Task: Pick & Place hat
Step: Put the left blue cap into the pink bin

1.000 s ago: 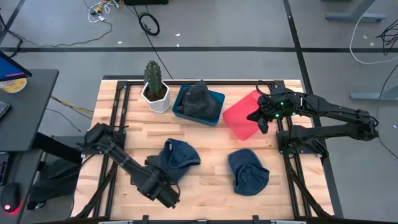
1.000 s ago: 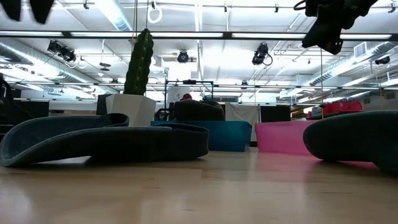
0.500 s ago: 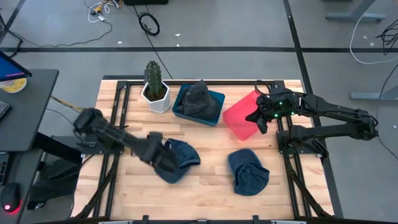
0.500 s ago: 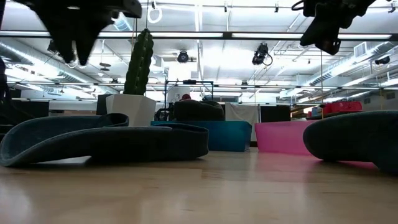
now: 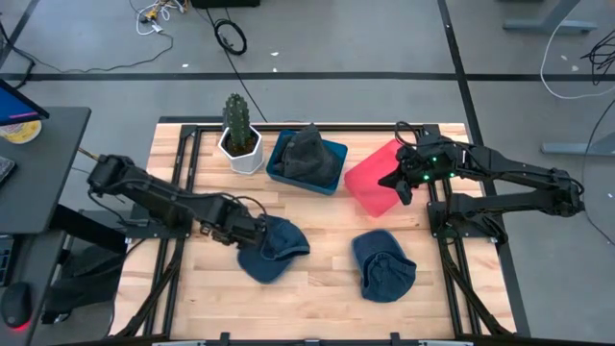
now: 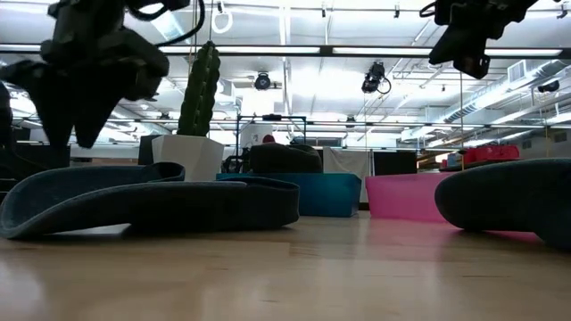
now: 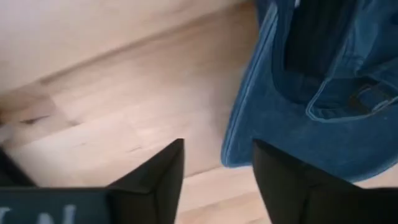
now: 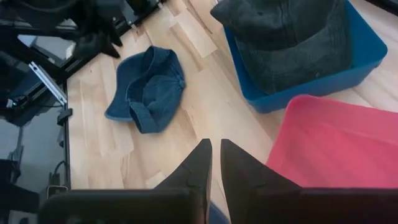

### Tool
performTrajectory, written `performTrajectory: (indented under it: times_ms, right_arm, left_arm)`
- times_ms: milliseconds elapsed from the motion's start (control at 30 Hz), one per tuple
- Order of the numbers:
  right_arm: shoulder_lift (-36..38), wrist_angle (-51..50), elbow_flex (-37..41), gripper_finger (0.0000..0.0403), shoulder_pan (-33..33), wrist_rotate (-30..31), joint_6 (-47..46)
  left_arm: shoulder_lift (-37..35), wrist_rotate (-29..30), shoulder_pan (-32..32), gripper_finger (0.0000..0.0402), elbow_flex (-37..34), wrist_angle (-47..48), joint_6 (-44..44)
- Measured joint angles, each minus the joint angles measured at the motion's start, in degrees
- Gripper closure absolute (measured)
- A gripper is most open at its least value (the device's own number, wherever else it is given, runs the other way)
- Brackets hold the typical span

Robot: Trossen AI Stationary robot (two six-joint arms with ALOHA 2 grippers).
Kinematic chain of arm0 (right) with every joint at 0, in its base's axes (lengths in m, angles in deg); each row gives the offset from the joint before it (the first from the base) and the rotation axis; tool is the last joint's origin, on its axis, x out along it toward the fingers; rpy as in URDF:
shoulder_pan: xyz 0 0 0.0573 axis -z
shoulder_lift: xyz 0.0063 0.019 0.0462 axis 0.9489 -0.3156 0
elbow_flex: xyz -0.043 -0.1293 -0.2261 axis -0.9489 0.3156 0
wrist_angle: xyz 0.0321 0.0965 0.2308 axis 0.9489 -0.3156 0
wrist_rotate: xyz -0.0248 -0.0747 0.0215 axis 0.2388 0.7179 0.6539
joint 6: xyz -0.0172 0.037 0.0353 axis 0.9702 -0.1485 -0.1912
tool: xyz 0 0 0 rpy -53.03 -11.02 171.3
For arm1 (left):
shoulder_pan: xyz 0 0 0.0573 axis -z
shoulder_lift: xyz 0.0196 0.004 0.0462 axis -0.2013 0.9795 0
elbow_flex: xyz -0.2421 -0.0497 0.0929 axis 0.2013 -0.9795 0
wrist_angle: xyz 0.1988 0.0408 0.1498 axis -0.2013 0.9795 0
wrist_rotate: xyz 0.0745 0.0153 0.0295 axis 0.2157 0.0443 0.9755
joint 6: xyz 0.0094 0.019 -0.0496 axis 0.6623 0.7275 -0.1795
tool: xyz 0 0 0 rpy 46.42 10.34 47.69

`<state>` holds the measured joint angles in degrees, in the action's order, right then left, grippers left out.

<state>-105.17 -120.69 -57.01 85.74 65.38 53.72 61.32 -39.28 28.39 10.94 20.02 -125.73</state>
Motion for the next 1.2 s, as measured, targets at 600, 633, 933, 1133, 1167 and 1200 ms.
performTrajectory:
  times_ms: [600,633,933,1133,1167,1200]
  right_arm:
    - [0.00,3.79,0.00,0.0365,0.00,0.07,0.00]
    - [0.00,4.00,0.00,0.0365,0.02,0.07,0.00]
    - [-0.94,5.66,0.00,0.0365,0.00,0.09,0.20]
    - [-0.96,5.74,0.00,0.0365,0.01,0.09,0.00]
    - [-0.96,5.70,0.00,0.0365,0.02,0.09,0.02]
    - [-0.96,5.47,0.00,0.0365,0.02,0.09,0.01]
  left_arm:
    - [0.10,-2.76,0.48,0.0123,-11.25,-19.73,3.15]
    - [0.10,-2.86,0.48,0.0129,-11.25,-20.47,3.60]
    - [0.10,-3.97,1.24,0.0281,-11.25,-23.96,4.08]
    - [-0.45,-3.93,1.92,0.0386,-11.12,-29.33,4.63]
    - [-0.36,-3.22,2.10,0.0388,-10.73,-29.51,4.83]
    - [-0.30,-2.00,2.40,0.0389,-10.11,-29.25,5.00]
